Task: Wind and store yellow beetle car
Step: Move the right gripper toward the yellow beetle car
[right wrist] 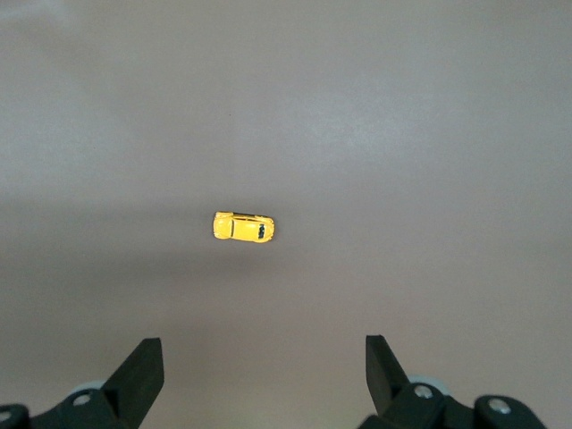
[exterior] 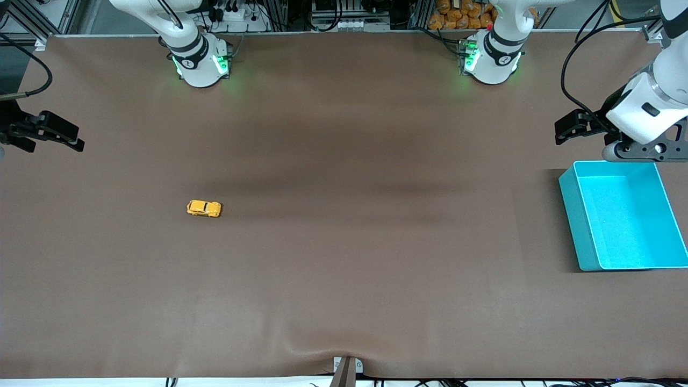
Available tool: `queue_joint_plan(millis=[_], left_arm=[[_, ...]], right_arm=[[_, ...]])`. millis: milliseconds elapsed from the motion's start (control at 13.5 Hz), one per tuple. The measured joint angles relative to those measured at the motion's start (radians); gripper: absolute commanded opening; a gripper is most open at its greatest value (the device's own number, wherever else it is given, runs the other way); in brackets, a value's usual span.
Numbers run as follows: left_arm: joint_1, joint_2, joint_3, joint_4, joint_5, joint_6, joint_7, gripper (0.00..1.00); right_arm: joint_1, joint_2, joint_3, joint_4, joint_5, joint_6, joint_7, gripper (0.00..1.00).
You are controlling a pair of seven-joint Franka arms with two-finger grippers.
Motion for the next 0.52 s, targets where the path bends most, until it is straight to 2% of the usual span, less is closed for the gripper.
queue_joint_plan(millis=[520], left_arm=[[0.003, 0.0, 0.0, 0.0, 0.0, 0.011, 0.0, 1.0]], right_arm=[[0.029, 0.003, 0.0, 0.0, 0.0, -0.006, 0.0, 1.0]])
